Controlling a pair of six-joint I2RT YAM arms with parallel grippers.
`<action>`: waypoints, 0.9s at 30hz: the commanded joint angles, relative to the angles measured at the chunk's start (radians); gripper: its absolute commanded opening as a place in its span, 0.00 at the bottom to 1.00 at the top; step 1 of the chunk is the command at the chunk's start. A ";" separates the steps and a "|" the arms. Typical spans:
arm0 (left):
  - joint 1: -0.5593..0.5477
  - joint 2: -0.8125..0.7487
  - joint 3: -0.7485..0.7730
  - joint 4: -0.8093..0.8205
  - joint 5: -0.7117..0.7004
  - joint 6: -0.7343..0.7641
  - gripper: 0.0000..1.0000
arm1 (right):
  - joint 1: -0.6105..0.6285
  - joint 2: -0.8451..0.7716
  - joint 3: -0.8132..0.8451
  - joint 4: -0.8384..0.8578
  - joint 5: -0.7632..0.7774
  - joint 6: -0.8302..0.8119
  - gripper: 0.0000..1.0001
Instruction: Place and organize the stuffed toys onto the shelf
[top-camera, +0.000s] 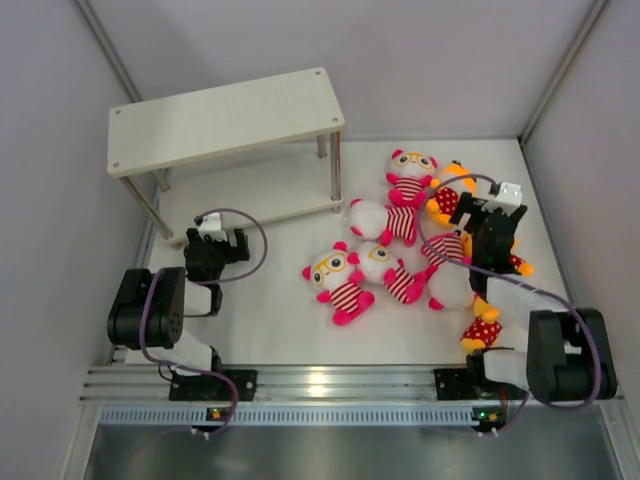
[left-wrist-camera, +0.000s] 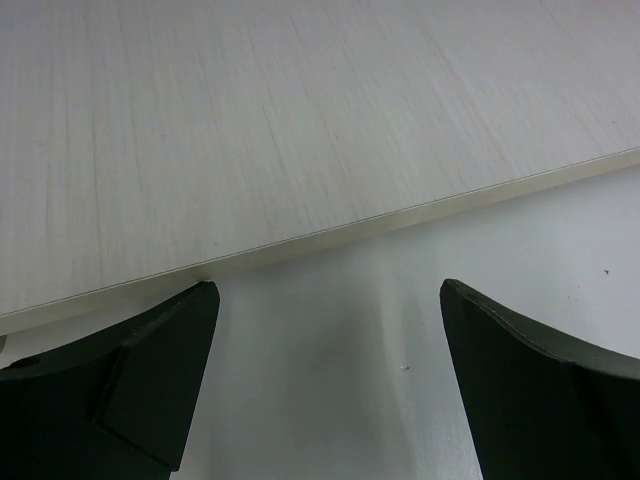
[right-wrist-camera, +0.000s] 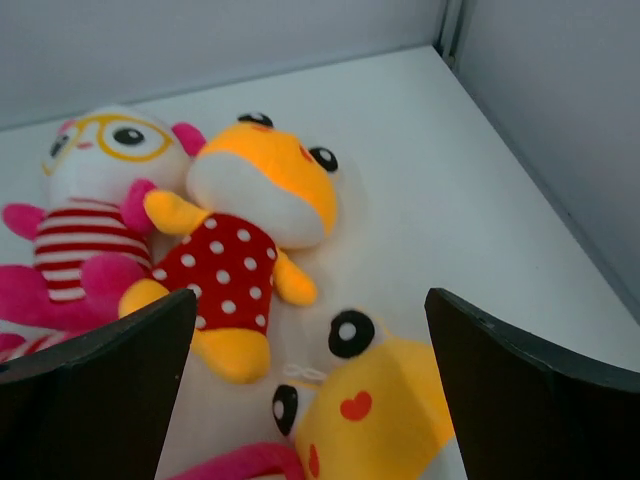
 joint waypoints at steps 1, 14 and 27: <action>-0.001 0.007 0.030 0.047 0.008 -0.001 0.99 | -0.002 -0.161 0.213 -0.453 -0.057 0.073 0.99; -0.010 -0.429 0.268 -0.906 0.368 0.291 0.95 | 0.260 -0.200 0.679 -1.497 -0.217 0.251 0.93; -0.089 -0.780 0.556 -1.918 0.125 0.470 0.98 | 0.538 -0.004 0.640 -1.558 -0.199 0.210 0.77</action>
